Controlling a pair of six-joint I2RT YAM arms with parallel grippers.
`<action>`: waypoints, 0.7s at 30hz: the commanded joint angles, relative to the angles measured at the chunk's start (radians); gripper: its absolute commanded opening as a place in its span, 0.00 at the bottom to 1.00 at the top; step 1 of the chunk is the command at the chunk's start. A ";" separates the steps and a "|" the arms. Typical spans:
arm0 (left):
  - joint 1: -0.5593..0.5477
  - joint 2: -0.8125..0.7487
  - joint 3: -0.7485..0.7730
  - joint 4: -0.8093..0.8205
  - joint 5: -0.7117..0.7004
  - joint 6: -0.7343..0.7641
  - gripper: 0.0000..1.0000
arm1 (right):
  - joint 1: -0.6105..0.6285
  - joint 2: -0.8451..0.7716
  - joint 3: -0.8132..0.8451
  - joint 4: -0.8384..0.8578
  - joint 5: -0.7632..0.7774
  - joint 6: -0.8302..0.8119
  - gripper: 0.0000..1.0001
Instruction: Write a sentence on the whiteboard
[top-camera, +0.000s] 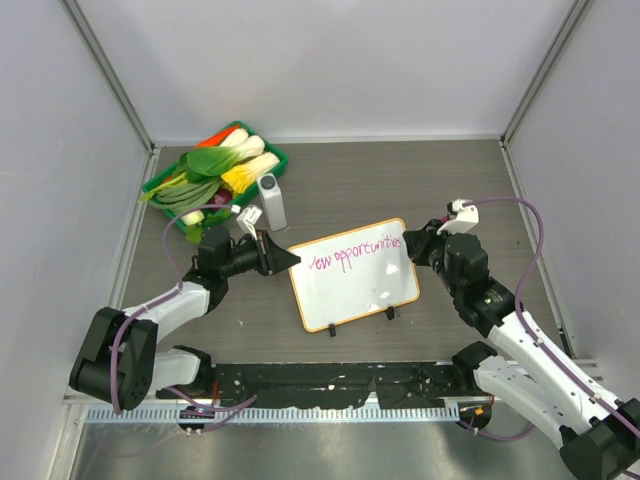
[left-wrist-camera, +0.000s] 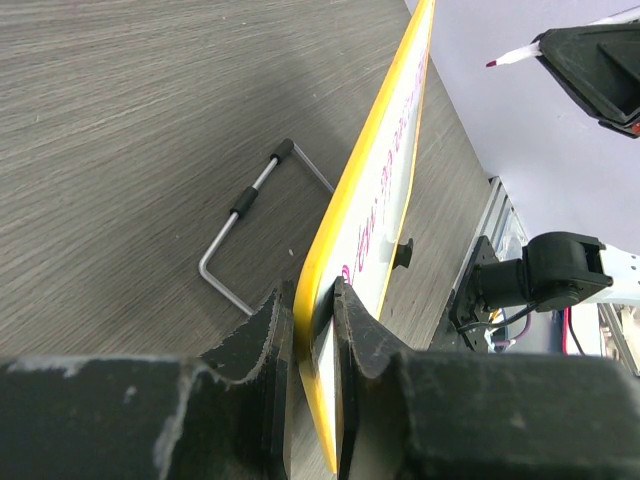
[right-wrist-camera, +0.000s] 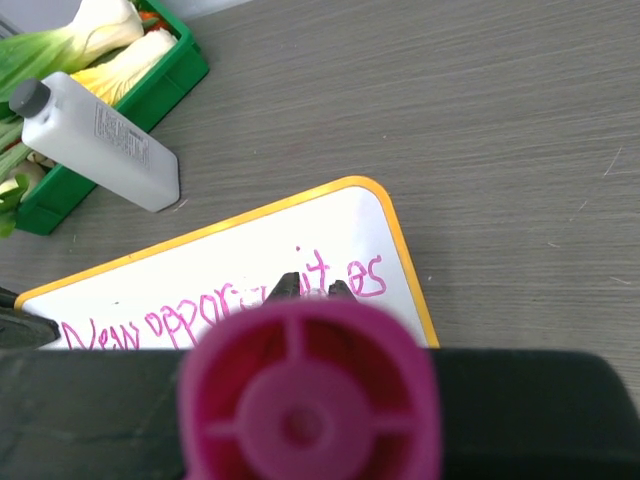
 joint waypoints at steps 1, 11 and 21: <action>-0.005 0.006 0.001 -0.033 -0.057 0.081 0.00 | -0.001 0.007 -0.008 0.048 -0.051 -0.021 0.01; -0.005 0.011 0.002 -0.030 -0.055 0.079 0.00 | 0.008 0.017 -0.041 0.099 -0.136 -0.022 0.01; -0.005 0.014 0.004 -0.031 -0.057 0.081 0.00 | 0.189 0.060 -0.049 0.186 -0.056 -0.054 0.02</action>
